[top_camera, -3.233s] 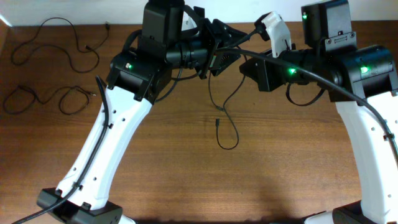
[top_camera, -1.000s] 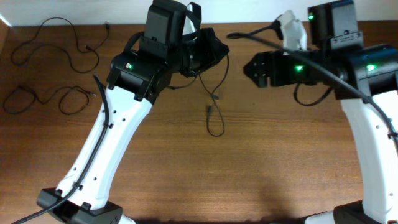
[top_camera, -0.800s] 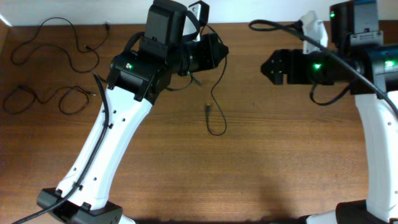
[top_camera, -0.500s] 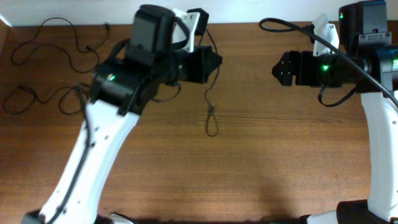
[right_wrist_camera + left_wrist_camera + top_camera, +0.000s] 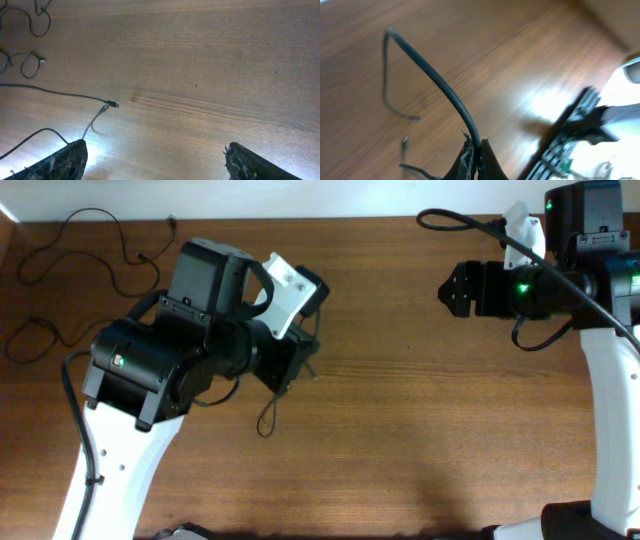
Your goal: Untangle cables
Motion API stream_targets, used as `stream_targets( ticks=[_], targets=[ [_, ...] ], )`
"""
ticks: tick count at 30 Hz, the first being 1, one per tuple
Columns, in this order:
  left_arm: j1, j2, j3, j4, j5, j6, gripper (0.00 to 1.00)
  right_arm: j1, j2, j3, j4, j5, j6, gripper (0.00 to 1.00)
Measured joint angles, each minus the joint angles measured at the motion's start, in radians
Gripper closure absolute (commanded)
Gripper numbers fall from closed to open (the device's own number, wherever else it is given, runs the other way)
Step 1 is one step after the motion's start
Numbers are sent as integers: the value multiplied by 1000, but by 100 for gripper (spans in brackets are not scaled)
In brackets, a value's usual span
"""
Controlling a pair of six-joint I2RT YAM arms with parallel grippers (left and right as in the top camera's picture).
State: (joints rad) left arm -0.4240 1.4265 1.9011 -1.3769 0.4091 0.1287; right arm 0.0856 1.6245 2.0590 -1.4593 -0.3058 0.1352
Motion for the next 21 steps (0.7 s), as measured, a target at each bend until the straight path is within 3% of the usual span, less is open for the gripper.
stream_targets(
  ticks=[6, 13, 21],
  targets=[
    [34, 0, 0, -71, -179, -10, 100, 0, 0, 0, 0, 4, -1, 11],
    [223, 0, 0, -98, -273, -69, 100, 0, 0, 0, 0, 15, 0, 11],
    [333, 0, 0, -130, -521, -74, 100, 0, 0, 0, 9, 18, -1, 11]
  ],
)
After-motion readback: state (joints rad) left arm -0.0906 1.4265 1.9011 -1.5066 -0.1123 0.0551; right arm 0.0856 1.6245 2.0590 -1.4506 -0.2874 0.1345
